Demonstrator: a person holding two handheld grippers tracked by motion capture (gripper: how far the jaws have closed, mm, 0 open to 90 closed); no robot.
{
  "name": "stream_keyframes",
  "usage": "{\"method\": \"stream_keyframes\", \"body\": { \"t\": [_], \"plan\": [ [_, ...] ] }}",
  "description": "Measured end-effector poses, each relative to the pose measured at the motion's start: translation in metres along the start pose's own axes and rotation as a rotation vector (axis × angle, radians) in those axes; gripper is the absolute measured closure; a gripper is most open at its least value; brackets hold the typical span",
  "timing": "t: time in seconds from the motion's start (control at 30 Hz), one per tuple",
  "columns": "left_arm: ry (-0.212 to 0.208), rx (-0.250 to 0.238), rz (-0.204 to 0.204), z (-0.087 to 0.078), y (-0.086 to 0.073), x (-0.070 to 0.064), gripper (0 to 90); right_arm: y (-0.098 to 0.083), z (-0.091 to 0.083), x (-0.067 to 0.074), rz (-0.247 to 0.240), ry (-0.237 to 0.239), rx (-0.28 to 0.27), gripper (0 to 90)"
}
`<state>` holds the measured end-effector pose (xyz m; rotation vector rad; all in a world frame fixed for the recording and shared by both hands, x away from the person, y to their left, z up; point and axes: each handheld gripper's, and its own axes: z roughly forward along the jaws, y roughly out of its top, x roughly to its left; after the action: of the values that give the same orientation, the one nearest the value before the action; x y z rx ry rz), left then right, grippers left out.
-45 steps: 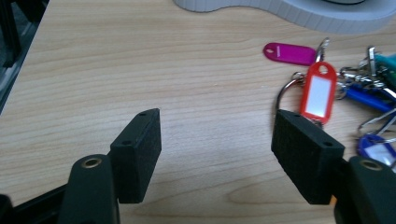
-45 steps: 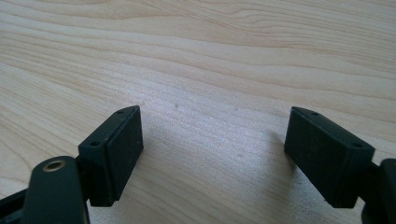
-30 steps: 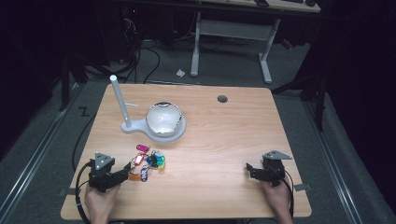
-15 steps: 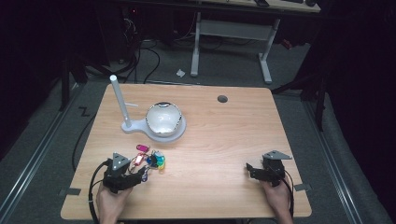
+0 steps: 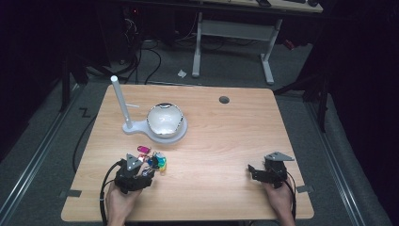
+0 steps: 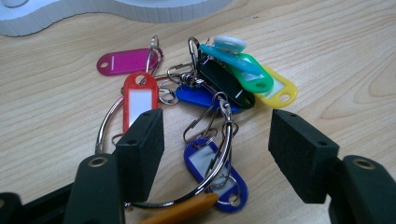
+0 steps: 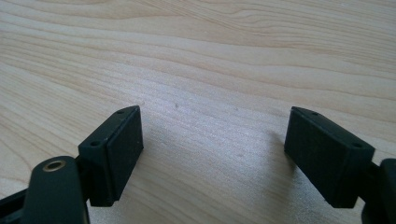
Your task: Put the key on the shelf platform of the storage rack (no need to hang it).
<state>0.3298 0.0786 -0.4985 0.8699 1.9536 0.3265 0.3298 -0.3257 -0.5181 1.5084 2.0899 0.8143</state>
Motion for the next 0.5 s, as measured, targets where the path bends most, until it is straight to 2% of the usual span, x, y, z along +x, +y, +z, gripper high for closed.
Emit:
{"method": "stream_keyframes", "body": {
  "t": [0.03, 0.07, 0.13, 0.17, 0.5],
  "plan": [
    [0.002, 0.0, 0.01, 0.001, 0.0, 0.0, 36.5, 0.0, 0.0, 0.0, 0.0, 0.0, 0.0, 19.4],
    [0.007, 0.001, -0.002, 0.002, -0.001, -0.001, 36.8, 0.0, 0.0, 0.0, 0.0, 0.0, 0.0, 19.4],
    [0.005, -0.004, 0.004, 0.004, -0.003, -0.002, 37.1, 0.0, 0.0, 0.0, 0.0, 0.0, 0.0, 19.5],
    [0.009, -0.008, 0.019, 0.007, -0.005, -0.002, 37.2, 0.0, 0.0, 0.0, 0.0, 0.001, 0.001, 19.4],
    [0.023, -0.024, 0.054, 0.017, -0.011, 0.001, 41.6, 0.0, 0.0, 0.0, 0.0, 0.0, 0.001, 19.4]
  ]
}}
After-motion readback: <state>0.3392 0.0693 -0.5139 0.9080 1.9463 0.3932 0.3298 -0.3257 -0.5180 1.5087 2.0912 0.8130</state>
